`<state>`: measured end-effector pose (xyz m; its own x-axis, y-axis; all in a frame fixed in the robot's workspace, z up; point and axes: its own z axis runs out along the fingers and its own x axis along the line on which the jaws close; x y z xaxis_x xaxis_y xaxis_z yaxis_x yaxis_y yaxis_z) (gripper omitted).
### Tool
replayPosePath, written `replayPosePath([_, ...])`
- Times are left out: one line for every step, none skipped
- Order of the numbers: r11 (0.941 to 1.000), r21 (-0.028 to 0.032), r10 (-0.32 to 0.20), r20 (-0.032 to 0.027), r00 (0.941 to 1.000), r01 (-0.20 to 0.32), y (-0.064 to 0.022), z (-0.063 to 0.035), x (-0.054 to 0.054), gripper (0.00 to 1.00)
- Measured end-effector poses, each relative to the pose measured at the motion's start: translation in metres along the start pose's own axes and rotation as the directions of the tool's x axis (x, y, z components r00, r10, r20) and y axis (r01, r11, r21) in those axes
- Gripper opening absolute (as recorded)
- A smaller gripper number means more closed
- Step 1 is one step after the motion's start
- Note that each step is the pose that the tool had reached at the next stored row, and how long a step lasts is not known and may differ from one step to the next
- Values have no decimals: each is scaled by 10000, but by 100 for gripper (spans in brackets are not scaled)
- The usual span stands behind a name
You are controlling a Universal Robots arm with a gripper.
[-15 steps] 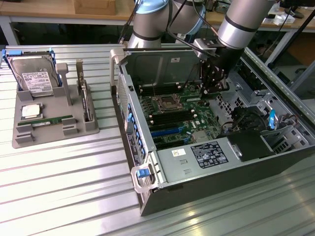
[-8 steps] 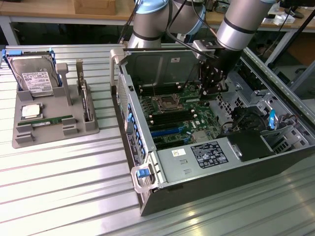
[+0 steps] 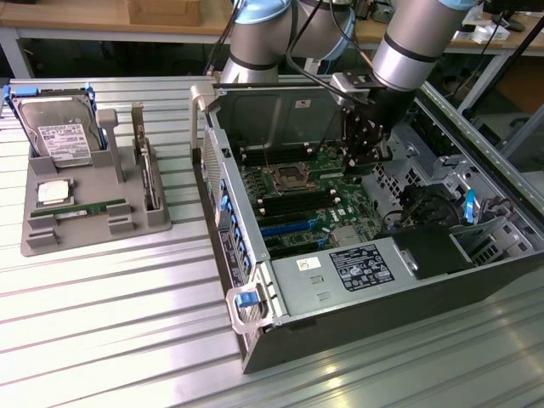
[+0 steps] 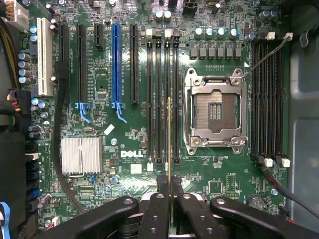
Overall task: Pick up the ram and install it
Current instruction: 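Insert the ram into the slot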
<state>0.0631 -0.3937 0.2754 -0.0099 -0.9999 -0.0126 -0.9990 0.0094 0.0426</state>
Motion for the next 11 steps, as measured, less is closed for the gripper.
replayPosePath([10000, 0, 0, 0, 10000, 0, 2, 6, 0, 12])
replayPosePath([10000, 0, -1, 0, 10000, 1, 3, 12, 0, 12])
replayPosePath([10000, 0, 0, 1, 10000, 0, 4, 17, 0, 12])
replayPosePath([10000, 0, 0, 0, 10000, 0, 6, 24, 1, 12])
replayPosePath([10000, 0, 0, 0, 10000, 0, 7, 29, 1, 12])
replayPosePath([10000, 0, 0, 1, 10000, 0, 9, 36, 1, 12])
replayPosePath([10000, 0, 0, 0, 10000, 0, 10, 42, 1, 12])
replayPosePath([10000, 0, 0, 0, 10000, 0, 12, 48, 1, 12])
replayPosePath([10000, 0, 0, 0, 10000, 0, 13, 53, 1, 12])
replayPosePath([10000, 0, 0, -1, 10000, 0, 18, 62, 2, 12])
replayPosePath([10000, 0, 0, 0, 10000, 0, 20, 68, 2, 12])
